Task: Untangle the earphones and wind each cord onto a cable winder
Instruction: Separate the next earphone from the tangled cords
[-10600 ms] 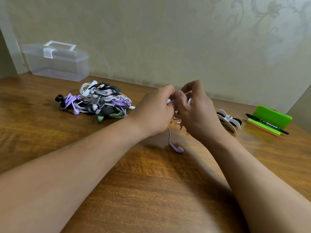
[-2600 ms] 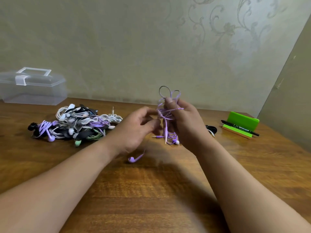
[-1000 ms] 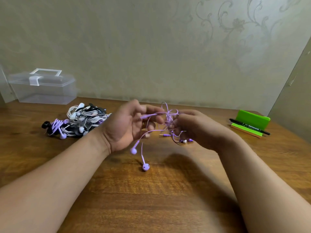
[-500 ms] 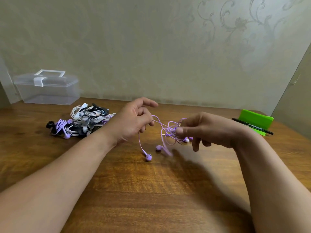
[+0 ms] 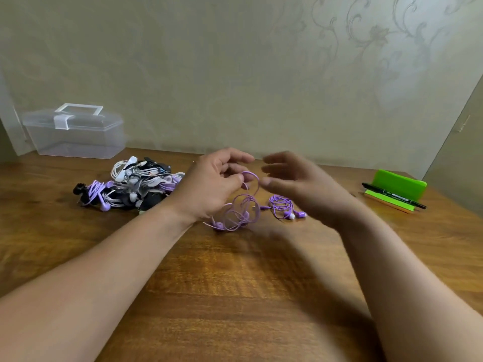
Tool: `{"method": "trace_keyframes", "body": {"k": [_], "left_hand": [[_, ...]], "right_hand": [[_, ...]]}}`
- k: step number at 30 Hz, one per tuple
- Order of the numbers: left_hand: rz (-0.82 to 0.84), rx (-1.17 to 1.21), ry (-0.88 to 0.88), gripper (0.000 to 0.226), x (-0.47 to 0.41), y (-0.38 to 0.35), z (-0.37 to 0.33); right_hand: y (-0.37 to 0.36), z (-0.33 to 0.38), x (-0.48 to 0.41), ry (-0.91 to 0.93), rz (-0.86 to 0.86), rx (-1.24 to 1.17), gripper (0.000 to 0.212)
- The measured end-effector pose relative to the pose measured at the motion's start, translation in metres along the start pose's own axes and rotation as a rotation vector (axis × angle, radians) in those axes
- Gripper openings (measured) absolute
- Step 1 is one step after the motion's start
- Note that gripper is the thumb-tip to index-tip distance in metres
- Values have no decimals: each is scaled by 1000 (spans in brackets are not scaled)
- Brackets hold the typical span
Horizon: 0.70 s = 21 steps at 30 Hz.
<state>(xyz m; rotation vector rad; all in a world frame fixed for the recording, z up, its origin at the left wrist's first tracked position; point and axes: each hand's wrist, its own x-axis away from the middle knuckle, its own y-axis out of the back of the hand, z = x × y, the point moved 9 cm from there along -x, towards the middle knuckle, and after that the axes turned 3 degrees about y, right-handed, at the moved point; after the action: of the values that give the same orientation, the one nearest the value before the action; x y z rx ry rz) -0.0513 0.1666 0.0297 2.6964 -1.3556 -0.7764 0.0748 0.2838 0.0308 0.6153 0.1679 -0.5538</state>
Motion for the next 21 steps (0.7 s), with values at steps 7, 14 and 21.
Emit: {"method": "trace_keyframes", "body": {"k": [7, 14, 21], "left_hand": [[-76, 48, -57, 30, 0, 9, -14], [-212, 161, -59, 33, -2, 35, -15], [-53, 178, -49, 30, 2, 7, -17]], "right_hand": [[1, -10, 3, -59, -7, 371, 22], [-20, -27, 25, -260, 478, 494, 24], [-9, 15, 15, -46, 226, 127, 48]]}}
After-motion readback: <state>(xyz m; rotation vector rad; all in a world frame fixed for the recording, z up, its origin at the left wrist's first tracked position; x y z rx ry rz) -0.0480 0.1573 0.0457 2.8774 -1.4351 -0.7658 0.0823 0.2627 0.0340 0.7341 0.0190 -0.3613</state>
